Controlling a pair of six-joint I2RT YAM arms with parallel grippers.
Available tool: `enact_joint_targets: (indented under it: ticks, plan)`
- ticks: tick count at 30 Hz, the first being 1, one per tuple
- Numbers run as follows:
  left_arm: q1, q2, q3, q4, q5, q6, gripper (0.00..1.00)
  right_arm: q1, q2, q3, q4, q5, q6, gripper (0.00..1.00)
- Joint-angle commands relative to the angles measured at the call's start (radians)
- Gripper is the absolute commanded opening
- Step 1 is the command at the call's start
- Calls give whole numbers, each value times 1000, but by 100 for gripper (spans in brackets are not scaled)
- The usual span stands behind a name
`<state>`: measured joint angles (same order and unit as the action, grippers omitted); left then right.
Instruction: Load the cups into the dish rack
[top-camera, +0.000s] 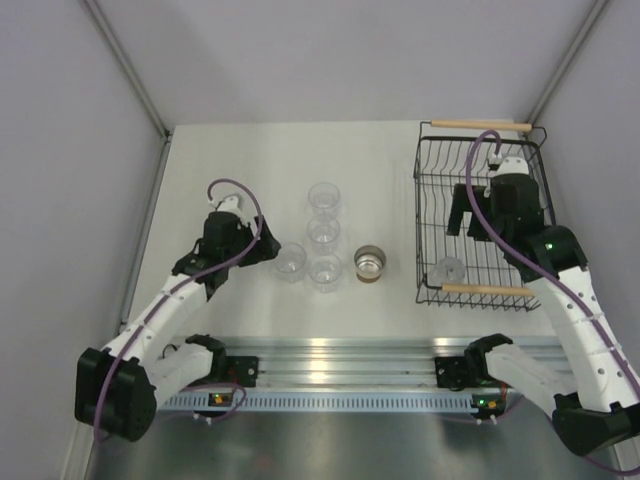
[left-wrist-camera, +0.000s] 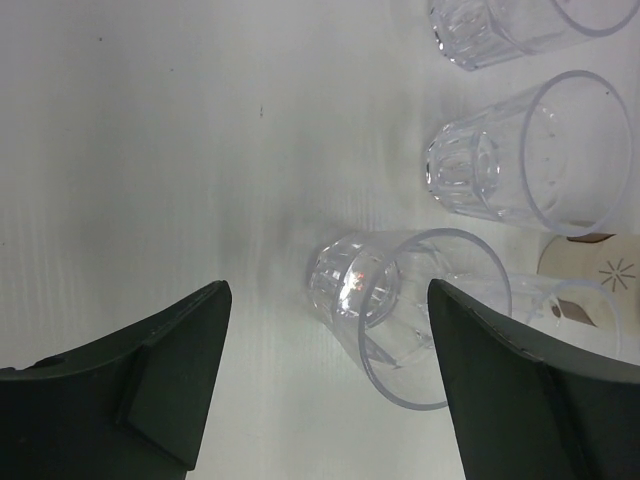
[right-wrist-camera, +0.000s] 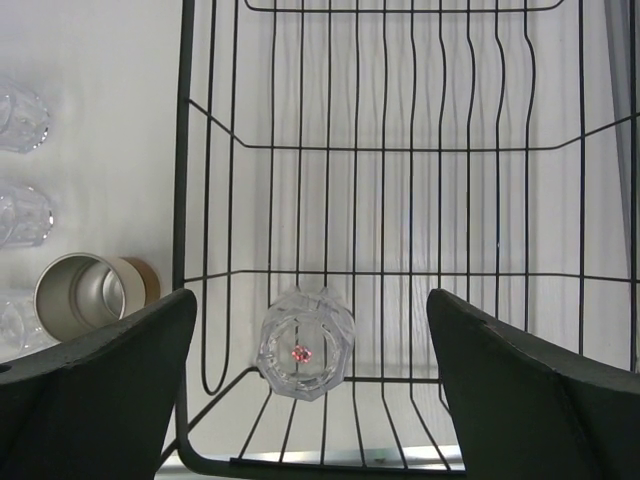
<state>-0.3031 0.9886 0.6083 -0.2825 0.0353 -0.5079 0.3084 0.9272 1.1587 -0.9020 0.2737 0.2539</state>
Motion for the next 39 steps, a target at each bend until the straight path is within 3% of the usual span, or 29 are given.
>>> enact_joint_targets:
  ticks: [1,18,21,23,28,30,31,39]
  plan:
    - [-4,28,-18,25,-20,5,85,-14,-21,-8,57,-18,-8,99]
    - [-43,200,42,29,-18,34,72,-40,-33,-60,72,-42,-10,99]
    - [-66,228,56,31,-23,34,58,-43,-34,-65,74,-45,-12,99]
    - [-82,240,64,31,-25,32,42,-46,-37,-70,77,-45,-12,99]
    - [-97,242,73,29,-71,29,25,-51,-41,-82,81,-51,-12,99]
    - [-100,243,71,28,-78,32,4,-52,-44,-85,83,-54,-12,99]
    - [-100,243,71,29,-80,34,0,-52,-42,-86,84,-57,-12,100]
    - [-99,176,87,2,-98,34,0,-55,-36,-85,94,-60,-13,99]
